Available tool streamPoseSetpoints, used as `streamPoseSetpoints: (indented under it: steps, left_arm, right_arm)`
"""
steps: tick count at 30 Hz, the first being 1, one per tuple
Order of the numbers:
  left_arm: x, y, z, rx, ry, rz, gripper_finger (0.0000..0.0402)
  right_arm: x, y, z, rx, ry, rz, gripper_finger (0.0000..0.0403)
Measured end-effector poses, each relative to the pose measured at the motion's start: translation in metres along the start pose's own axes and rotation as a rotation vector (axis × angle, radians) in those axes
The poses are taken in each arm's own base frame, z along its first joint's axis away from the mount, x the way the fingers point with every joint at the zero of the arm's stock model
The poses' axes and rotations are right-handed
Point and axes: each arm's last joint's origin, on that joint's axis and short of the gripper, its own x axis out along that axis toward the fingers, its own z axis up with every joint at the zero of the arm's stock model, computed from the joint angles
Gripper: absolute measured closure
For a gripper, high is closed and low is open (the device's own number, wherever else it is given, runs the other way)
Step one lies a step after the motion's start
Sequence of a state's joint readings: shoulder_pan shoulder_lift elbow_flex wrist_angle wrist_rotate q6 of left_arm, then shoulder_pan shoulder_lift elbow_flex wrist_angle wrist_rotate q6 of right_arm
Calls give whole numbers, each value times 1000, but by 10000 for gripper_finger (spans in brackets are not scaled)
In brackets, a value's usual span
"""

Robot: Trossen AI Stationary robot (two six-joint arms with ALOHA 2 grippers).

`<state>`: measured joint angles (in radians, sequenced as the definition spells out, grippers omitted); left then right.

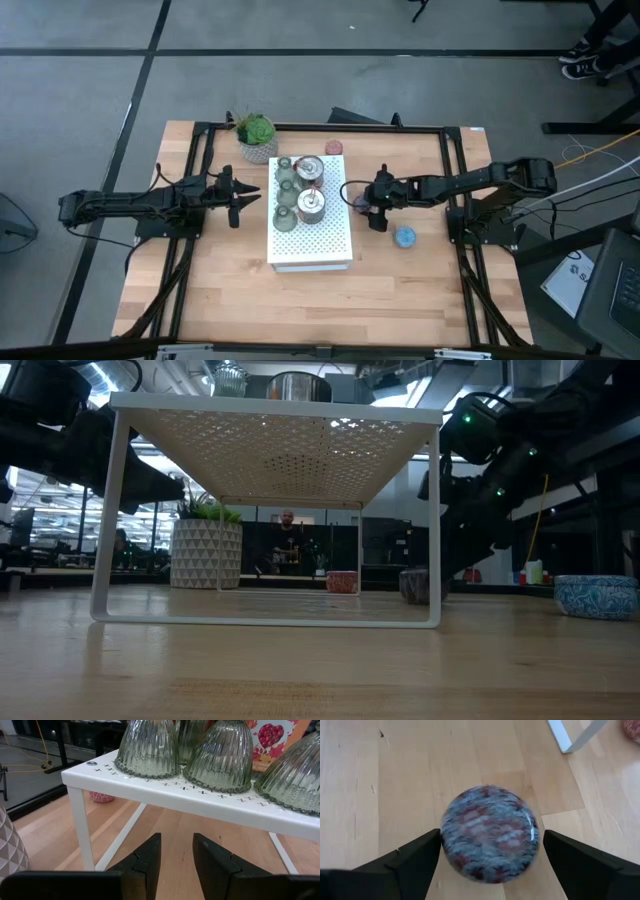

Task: Pick & Place candle stick holders
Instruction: Put the black patterned scented candle on the shelf

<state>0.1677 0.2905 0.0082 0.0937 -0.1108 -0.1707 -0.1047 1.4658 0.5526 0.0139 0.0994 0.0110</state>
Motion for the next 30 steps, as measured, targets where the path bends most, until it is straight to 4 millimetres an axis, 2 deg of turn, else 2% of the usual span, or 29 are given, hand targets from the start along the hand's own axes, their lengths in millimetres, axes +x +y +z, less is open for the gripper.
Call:
streamPoseSetpoints:
  steps: [16,26,30]
  left_arm:
    - [0,0,0,0,0,0,294]
    - [0,0,0,0,-1,0,294]
    - [0,0,0,0,-1,-1,294]
  right_arm:
    - [0,1,2,-13,-17,21,50]
    - [9,1,0,-16,-13,22,50]
    - [9,2,1,-16,-22,26,64]
